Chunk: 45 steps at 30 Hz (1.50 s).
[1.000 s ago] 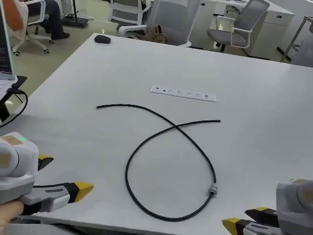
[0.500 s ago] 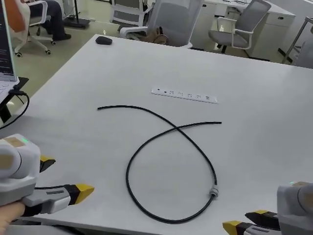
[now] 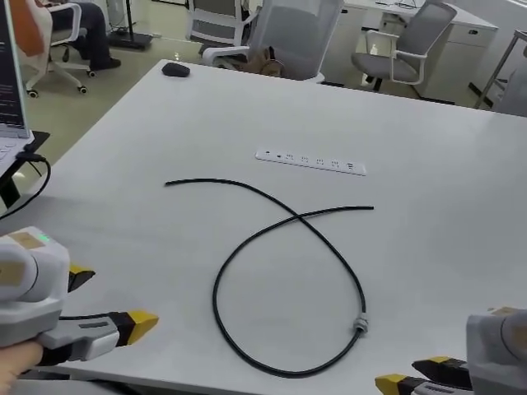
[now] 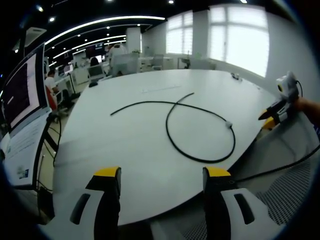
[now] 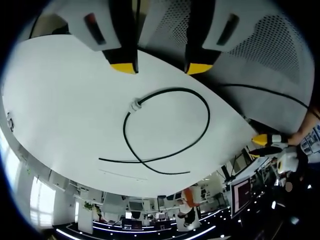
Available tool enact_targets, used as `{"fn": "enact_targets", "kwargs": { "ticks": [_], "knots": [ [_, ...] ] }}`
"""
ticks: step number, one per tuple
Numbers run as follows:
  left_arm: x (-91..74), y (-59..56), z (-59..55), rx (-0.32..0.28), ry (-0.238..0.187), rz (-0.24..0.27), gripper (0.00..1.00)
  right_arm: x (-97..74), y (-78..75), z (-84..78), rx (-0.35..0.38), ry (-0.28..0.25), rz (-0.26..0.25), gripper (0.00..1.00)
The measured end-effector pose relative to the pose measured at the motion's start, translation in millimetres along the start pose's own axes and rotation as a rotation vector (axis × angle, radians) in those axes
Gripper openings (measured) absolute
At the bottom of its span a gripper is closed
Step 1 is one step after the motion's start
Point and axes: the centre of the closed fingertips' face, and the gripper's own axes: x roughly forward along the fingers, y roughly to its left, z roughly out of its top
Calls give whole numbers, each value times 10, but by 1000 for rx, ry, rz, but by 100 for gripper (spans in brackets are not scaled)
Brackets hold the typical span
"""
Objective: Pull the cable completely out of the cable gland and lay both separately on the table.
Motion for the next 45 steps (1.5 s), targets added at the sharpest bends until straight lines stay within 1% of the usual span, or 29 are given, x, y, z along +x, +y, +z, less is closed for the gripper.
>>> {"fn": "enact_targets", "kwargs": {
  "ticks": [9,12,16,18,23,24,25,26,27,30,32,33,34,35,36,37,38,40,41,43,44,45],
  "knots": [
    [0,4,-13,-1,6,3,67,3,4,-2,-2,1,3,38],
    [4,0,-23,0,12,2,68,-3,-14,16,-1,-12,-5,37],
    [8,-5,-30,-1,15,-3,68,4,11,13,-2,-9,9,37],
    [9,-4,-36,1,17,-4,68,4,20,29,8,-21,15,36],
    [20,-33,-48,5,27,-19,66,4,17,15,8,-12,13,36],
    [22,-84,-78,1,50,-46,61,5,16,16,7,-12,13,36],
    [23,-105,-81,9,56,-58,57,5,14,16,7,-11,13,36],
    [25,-111,-67,22,52,-59,53,5,10,17,8,-11,13,36],
    [24,-130,-45,35,45,-65,52,3,13,20,10,-13,14,36],
    [30,-165,-34,50,46,-84,54,4,12,34,8,-19,15,36],
    [32,-207,-57,82,71,-104,52,3,12,38,7,-20,16,36],
    [30,-242,-61,125,85,-121,52,2,11,41,8,-22,16,36],
    [31,-260,-54,143,89,-127,52,2,11,42,8,-23,16,36],
    [31,-294,-54,179,104,-144,52,4,9,41,6,-23,18,36],
    [30,-303,-52,206,115,-153,51,5,9,40,5,-22,19,36],
    [32,-313,-22,231,122,-161,51,4,12,38,5,-21,19,36],
    [34,-325,8,241,121,-168,50,4,14,39,5,-22,19,36],
    [46,-356,137,251,104,-186,50,1,18,40,4,-24,19,36],
    [61,-380,222,257,93,-200,51,0,18,41,6,-25,19,36],
    [98,-413,331,276,81,-212,52,-2,10,48,11,-30,16,36],
    [131,-438,402,295,76,-220,53,-2,12,53,12,-33,18,36],
    [156,-465,446,312,73,-229,53,-1,13,55,10,-34,18,36]
  ]
}}
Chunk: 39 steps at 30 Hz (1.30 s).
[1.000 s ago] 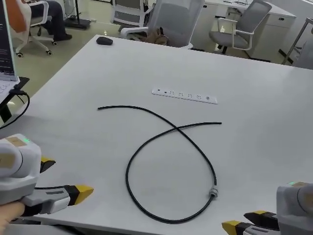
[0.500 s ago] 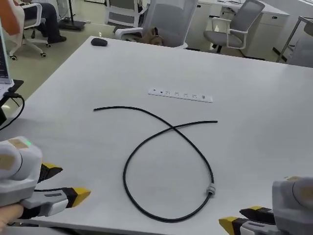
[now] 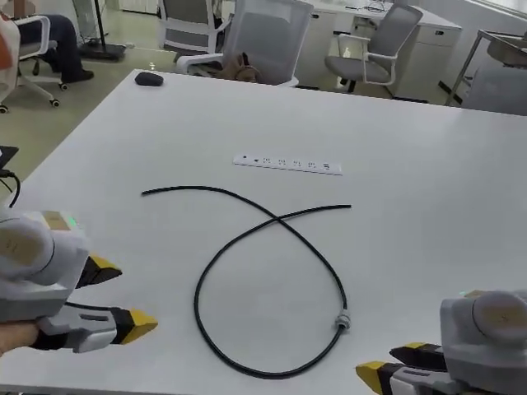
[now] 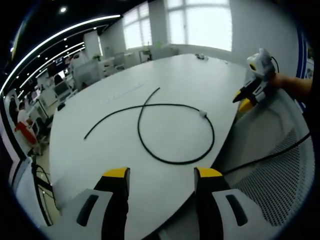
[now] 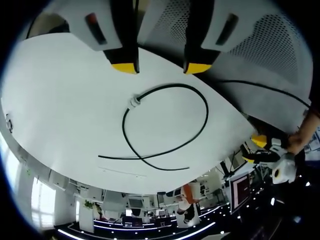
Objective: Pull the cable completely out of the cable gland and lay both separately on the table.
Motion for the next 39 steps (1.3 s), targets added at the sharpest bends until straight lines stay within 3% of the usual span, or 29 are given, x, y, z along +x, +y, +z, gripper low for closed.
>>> {"fn": "enact_targets", "kwargs": {
  "ticks": [7,12,18,22,33,36,39],
  "knots": [
    [304,-93,332,116,1,-58,54,0,-4,22,-2,-8,2,36],
    [600,-213,525,149,4,-122,54,2,-22,32,-1,-4,0,36],
    [929,-367,671,209,16,-187,54,9,-42,31,2,3,3,36],
    [1096,-453,680,227,33,-222,54,13,-39,46,12,-2,3,36],
    [1474,-786,413,293,123,-345,53,23,-38,21,4,16,3,35],
    [1559,-929,316,304,161,-392,52,24,-36,23,6,14,7,35],
    [1646,-1073,320,304,176,-424,48,28,-29,18,1,18,12,34]
  ]
}}
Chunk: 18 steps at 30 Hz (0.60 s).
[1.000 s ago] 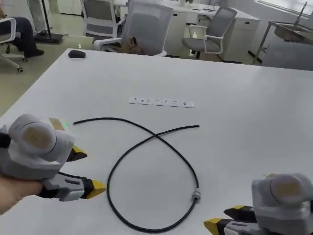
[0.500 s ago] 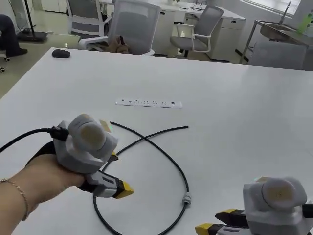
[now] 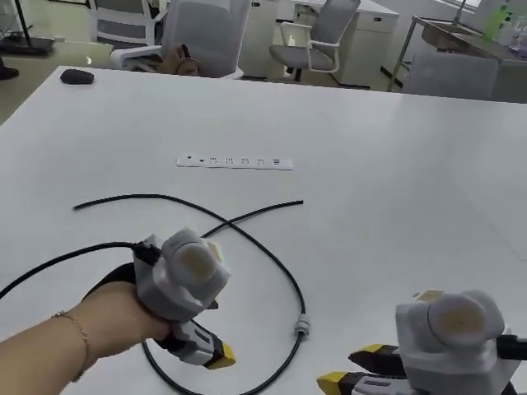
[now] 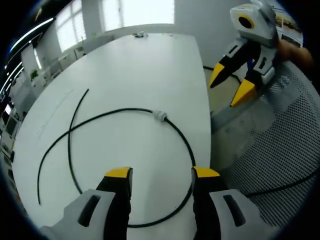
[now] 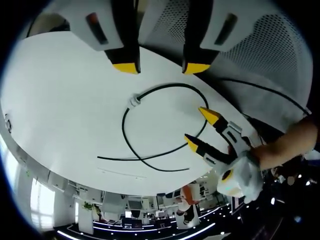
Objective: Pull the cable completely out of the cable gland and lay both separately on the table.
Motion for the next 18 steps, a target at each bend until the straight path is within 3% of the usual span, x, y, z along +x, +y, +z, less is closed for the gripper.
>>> {"fn": "enact_targets", "kwargs": {
  "ticks": [5,8,14,16,18],
  "knots": [
    [219,-111,191,-10,-13,-45,47,-3,-8,2,-1,-3,3,33],
    [351,-142,282,-49,-20,-63,45,-5,-18,4,0,-6,-3,33],
    [679,-141,513,-278,-105,-96,44,-6,-24,-6,-4,-2,-6,32],
    [762,-103,555,-316,-127,-83,44,-6,-31,-10,0,-2,-7,32],
    [854,-40,548,-329,-124,-47,41,-10,-47,-10,9,-5,-14,32]
  ]
}}
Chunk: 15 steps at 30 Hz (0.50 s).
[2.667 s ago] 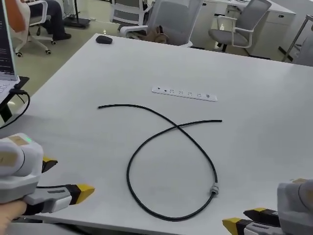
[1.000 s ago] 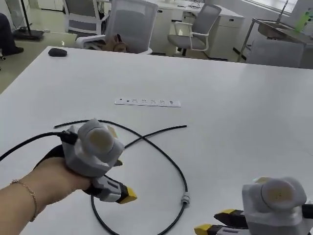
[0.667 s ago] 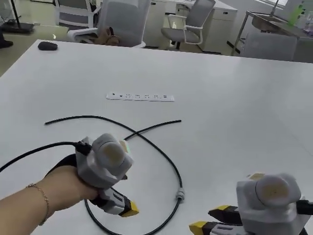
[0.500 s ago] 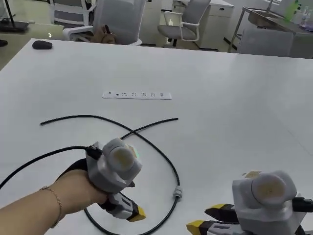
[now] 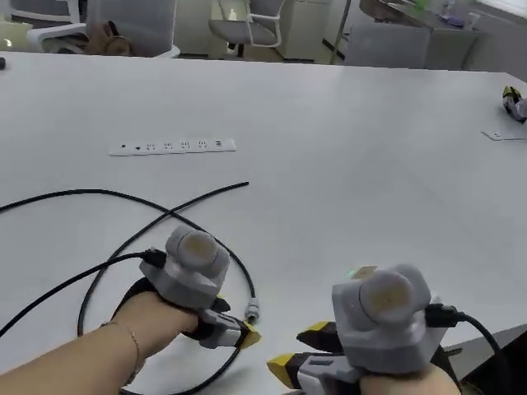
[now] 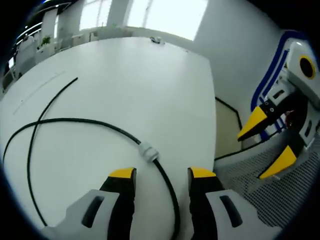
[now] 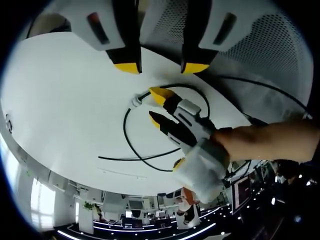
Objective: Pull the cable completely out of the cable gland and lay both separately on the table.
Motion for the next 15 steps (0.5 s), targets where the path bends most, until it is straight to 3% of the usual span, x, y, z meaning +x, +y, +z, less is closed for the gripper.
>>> {"fn": "enact_targets", "kwargs": {
  "ticks": [3,6,7,10,11,12,13,15],
  "knots": [
    [113,88,-29,57,20,76,38,-1,-10,-2,5,1,-4,32],
    [192,131,-53,135,39,134,41,-1,-17,-9,4,6,-8,32],
    [223,146,10,149,4,158,42,0,-17,-14,4,10,-8,32],
    [244,128,6,159,-18,181,43,4,-16,-27,1,19,-9,32],
    [223,161,-38,185,0,206,41,5,-16,-30,2,21,-9,32],
    [242,130,10,198,-45,190,40,7,-16,-41,1,29,-9,32],
    [227,132,-30,177,-29,177,34,9,-14,-51,0,35,-8,32],
    [243,155,-10,210,-47,158,19,15,-4,-63,-5,45,-6,32]
  ]
}}
